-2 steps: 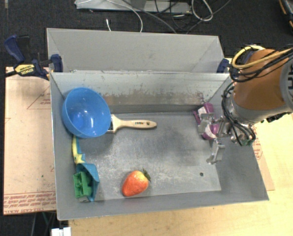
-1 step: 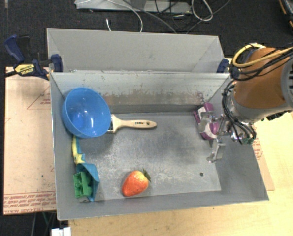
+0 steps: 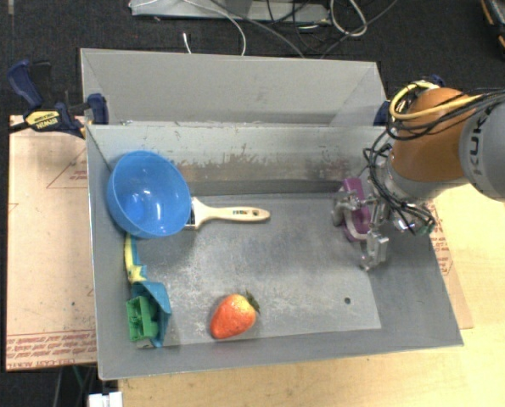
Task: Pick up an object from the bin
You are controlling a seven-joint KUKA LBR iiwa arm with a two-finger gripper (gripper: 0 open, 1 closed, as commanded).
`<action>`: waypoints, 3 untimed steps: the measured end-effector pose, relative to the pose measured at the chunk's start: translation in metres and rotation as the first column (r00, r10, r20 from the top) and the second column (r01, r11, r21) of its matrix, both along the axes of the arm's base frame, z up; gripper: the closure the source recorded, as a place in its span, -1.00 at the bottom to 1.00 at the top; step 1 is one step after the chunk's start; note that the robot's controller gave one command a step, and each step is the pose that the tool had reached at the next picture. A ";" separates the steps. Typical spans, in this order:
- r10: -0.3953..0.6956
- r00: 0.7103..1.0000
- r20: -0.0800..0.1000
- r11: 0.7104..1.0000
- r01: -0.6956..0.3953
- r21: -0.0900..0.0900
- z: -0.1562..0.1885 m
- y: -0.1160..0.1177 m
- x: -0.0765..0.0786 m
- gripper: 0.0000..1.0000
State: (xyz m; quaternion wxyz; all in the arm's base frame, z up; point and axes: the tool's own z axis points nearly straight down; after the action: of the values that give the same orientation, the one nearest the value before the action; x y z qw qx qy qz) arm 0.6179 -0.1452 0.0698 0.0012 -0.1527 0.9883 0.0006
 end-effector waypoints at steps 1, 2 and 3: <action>-0.073 0.997 0.006 0.997 0.073 0.000 0.066 -0.004 0.002 -1.00; 0.467 0.884 0.002 0.884 -0.467 0.012 0.034 0.001 0.033 -1.00; 0.179 0.984 0.013 0.984 -0.179 0.008 0.001 0.000 0.036 -1.00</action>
Offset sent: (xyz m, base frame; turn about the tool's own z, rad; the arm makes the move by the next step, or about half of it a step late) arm 0.0346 -0.0046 0.0302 -0.5425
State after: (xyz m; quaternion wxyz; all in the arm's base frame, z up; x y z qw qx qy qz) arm 0.6539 -0.1449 0.0712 0.0080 -0.2409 0.9705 0.0042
